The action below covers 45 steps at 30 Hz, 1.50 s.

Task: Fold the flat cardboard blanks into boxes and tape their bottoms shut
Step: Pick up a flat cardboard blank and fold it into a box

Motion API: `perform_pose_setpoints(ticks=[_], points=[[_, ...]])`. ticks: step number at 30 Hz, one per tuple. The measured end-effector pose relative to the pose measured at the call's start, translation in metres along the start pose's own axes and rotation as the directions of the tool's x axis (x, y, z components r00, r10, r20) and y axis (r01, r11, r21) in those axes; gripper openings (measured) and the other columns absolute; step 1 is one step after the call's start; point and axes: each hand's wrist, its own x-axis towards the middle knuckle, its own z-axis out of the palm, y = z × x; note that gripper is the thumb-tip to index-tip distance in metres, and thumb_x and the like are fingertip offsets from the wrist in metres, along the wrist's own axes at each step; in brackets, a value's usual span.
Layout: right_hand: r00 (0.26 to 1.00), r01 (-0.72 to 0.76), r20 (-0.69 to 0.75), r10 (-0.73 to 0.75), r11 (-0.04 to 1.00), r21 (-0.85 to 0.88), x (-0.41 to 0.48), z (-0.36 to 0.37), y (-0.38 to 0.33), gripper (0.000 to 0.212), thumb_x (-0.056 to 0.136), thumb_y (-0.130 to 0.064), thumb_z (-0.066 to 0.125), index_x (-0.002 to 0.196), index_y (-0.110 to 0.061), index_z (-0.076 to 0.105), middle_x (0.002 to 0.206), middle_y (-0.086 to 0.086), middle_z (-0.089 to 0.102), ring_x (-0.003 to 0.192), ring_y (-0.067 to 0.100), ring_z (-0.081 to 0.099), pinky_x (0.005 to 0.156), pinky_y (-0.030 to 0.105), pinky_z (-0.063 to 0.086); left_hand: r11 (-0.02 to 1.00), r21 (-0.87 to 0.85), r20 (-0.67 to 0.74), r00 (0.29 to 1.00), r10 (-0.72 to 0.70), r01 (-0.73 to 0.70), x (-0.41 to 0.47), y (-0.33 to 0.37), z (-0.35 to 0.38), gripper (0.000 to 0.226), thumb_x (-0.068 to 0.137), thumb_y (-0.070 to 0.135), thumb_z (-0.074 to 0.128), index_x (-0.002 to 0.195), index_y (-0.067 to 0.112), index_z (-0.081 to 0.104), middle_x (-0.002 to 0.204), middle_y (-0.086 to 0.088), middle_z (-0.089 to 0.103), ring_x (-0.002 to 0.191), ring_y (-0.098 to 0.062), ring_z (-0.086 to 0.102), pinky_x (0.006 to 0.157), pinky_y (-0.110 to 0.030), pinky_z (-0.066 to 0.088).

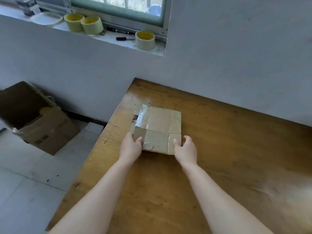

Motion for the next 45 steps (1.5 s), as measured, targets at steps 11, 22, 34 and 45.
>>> perform_pose_setpoints(ticks=[11,22,34,45], points=[[0.995,0.077,-0.088,-0.056,0.964,0.256,-0.037,-0.070,0.044,0.032,0.095,-0.031,0.058,0.124,-0.018,0.054,0.111,-0.007,0.061,0.099,0.013,0.058,0.082,0.031,0.050,0.866,-0.498,-0.056,0.998,0.011,-0.037,-0.088,0.025,0.036,0.006,0.094,0.012,0.055,0.097,0.016,0.053,0.095,-0.004,0.060,0.078,-0.020,0.060,0.056,-0.034,0.056],[0.974,0.204,-0.156,-0.163,0.933,0.297,-0.067,-0.208,0.141,0.017,0.092,-0.027,0.063,0.107,-0.025,0.055,0.092,-0.011,0.065,0.081,0.006,0.061,0.064,0.020,0.046,0.817,-0.570,-0.114,0.993,0.022,-0.084,-0.221,0.062,0.141,0.012,0.093,0.011,0.057,0.096,0.021,0.052,0.092,-0.002,0.061,0.074,-0.018,0.059,0.063,-0.039,0.056],[0.954,0.140,-0.296,-0.047,0.943,0.303,-0.103,-0.297,0.222,0.028,0.093,-0.030,0.062,0.119,-0.024,0.055,0.103,-0.009,0.064,0.093,0.011,0.061,0.083,0.032,0.056,0.859,-0.500,0.016,0.990,0.140,-0.113,-0.289,0.087,0.221,0.007,0.092,0.012,0.057,0.093,0.018,0.054,0.095,-0.002,0.064,0.074,-0.016,0.063,0.048,-0.025,0.051],[0.939,0.135,-0.343,-0.014,0.933,0.332,-0.087,-0.374,0.300,0.015,0.092,-0.030,0.062,0.102,-0.032,0.051,0.088,-0.017,0.061,0.084,0.007,0.059,0.073,0.028,0.050,0.881,-0.448,0.070,0.977,0.201,-0.150,-0.342,0.125,0.308,0.012,0.092,0.011,0.056,0.103,0.014,0.053,0.096,-0.001,0.062,0.075,-0.015,0.063,0.049,-0.025,0.050]])
